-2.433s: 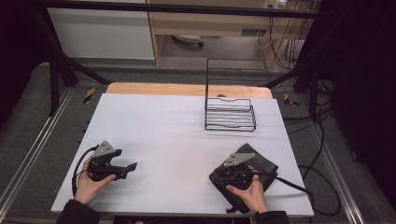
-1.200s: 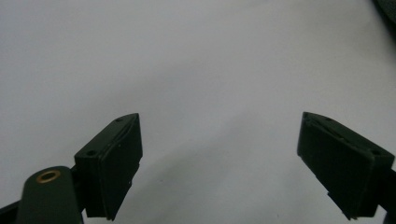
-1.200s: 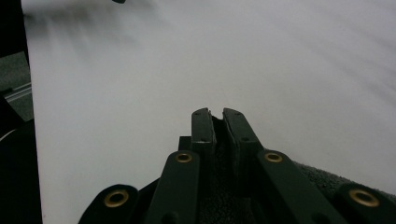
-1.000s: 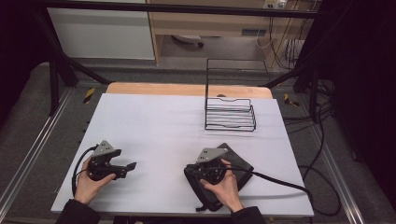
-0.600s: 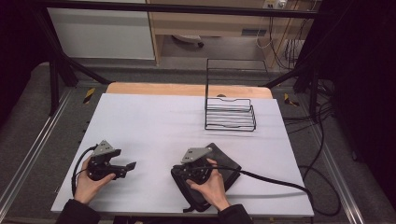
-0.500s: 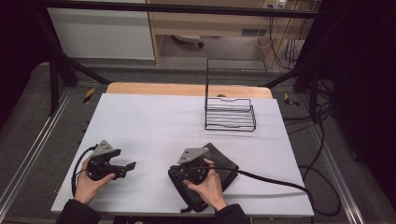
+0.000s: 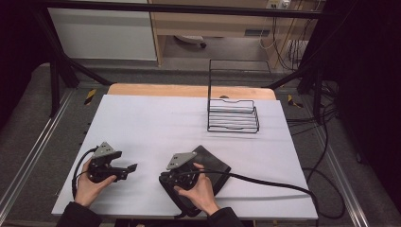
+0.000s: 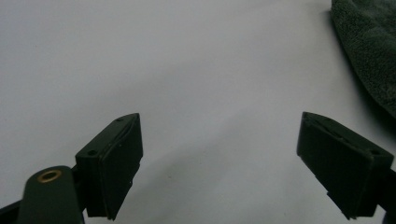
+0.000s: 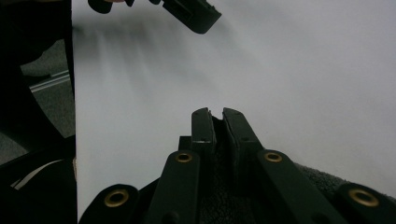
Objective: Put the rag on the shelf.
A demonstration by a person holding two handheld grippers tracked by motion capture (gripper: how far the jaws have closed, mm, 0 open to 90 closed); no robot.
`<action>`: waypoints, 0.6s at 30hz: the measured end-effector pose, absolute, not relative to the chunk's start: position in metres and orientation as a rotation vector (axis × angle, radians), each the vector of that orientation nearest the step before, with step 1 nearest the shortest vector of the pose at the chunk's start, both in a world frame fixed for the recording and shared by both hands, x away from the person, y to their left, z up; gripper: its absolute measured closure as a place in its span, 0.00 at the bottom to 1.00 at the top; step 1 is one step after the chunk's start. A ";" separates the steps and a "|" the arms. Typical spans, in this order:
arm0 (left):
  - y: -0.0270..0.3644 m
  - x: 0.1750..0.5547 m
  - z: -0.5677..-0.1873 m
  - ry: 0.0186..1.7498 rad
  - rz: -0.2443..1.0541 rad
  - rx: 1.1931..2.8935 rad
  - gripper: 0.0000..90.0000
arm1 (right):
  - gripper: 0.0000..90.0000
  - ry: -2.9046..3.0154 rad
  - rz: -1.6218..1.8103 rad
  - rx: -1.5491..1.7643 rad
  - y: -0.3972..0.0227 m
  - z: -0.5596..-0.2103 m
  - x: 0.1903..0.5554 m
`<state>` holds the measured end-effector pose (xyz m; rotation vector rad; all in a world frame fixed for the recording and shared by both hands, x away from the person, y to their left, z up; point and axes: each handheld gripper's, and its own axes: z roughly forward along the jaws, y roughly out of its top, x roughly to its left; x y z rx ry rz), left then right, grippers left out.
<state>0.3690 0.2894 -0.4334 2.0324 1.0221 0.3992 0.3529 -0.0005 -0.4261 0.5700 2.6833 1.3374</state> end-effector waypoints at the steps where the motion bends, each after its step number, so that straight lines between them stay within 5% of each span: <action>1: 0.289 0.369 -0.433 1.022 0.399 2.032 0.17 | 0.93 2.688 1.328 0.567 0.001 -0.428 0.353; 10: 0.290 0.369 -0.434 1.027 0.398 2.034 0.17 | 0.82 2.736 1.291 0.606 0.008 -0.444 0.354; 12: 0.290 0.369 -0.434 1.028 0.396 2.033 0.17 | 0.66 2.735 1.321 0.624 0.007 -0.441 0.354; 18: 0.291 0.369 -0.434 1.033 0.393 2.030 0.17 | 0.45 2.688 1.328 0.622 -0.002 -0.427 0.354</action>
